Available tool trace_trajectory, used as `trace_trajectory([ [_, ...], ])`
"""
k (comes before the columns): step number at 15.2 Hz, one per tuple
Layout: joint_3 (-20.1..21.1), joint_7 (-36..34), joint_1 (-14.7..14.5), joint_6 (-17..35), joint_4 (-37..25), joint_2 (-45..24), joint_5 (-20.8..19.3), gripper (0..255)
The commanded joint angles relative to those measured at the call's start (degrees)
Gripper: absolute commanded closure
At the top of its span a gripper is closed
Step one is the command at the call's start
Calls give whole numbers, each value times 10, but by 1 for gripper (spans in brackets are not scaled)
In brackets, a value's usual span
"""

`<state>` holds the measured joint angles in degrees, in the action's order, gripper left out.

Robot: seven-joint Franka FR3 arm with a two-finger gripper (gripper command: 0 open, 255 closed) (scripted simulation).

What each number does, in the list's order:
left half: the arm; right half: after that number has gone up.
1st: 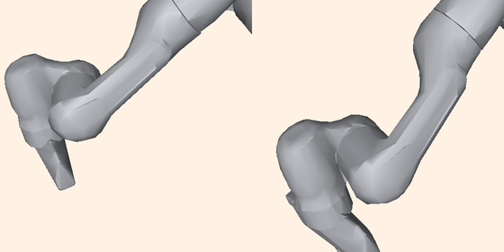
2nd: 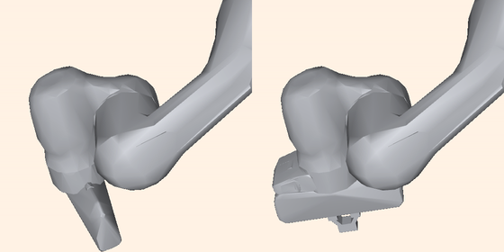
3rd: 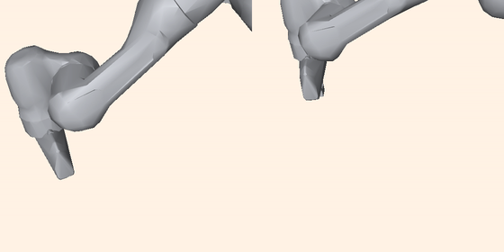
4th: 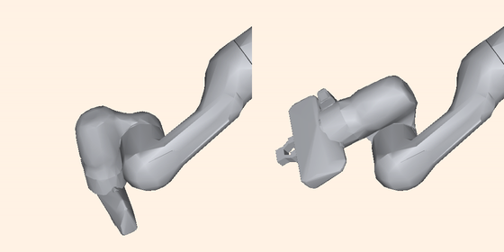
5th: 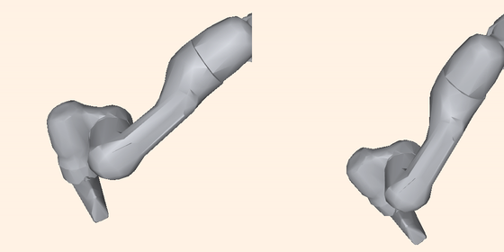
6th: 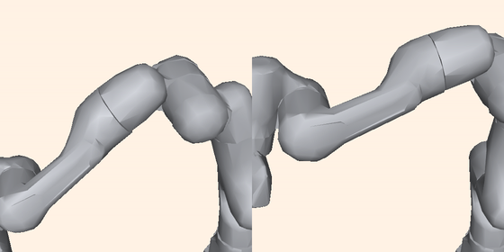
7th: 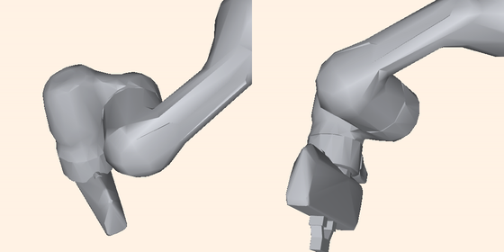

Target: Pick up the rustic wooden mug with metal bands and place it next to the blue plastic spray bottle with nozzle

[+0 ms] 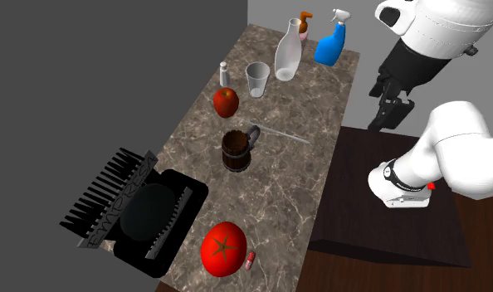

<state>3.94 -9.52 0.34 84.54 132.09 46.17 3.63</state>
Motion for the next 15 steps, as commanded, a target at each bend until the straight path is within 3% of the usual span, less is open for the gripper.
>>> trace_trajectory([
  [1, 0, 0, 0, 0, 0, 0, 0, 0],
  [8, 7, 10, 7, 131, 10, -110, -17, 0],
  [15, 14, 12, 16, 244, -21, -243, -39, 0],
])
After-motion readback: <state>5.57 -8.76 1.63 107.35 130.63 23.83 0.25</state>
